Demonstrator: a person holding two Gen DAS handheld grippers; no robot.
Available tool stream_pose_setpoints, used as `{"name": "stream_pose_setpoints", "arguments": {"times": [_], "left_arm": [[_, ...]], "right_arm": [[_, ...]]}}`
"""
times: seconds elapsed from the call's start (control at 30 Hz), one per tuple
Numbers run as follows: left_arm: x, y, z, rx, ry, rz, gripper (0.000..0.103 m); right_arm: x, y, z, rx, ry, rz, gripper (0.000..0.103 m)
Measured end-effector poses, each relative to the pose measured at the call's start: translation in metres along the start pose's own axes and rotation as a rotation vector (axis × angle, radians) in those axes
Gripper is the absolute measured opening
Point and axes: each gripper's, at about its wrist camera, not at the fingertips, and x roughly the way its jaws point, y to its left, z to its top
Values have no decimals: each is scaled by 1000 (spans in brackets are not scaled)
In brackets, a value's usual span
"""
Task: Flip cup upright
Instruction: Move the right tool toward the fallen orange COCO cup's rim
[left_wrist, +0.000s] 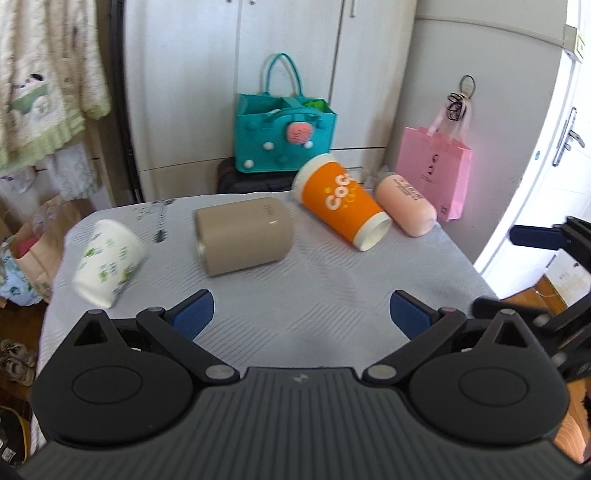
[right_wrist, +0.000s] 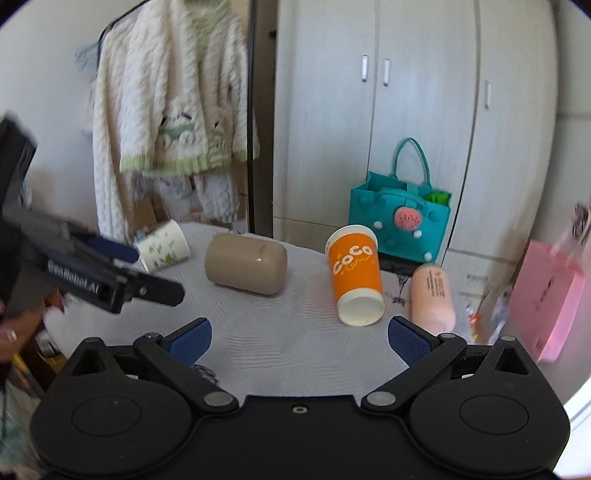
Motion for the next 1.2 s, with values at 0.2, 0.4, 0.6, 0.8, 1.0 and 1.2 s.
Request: {"name": "stream_pose_setpoints", "arguments": {"times": [0.2,0.4,0.6,0.8,1.0,1.2], "left_arm": [[24,-13,19,2,20,-62,103],[46,-19,36,8,23,-109,103],[58,-8,48,-34,-30,-147,103],[72,7,55,-79,-30,-142,103],[93,4,68,-45,19,-185,102],[114,9,71,-63,47,-168,102]], "right_arm": [[25,-9,7,-53,51,27,103],[47,-27,19,-13,91,113,103],[75,-39,30,-30,98,92,103],[112,-45,35,-59,102,100,98],[144,-50,37,-61,109,100,95],[162,-55,36,-77,130,83,95]]}}
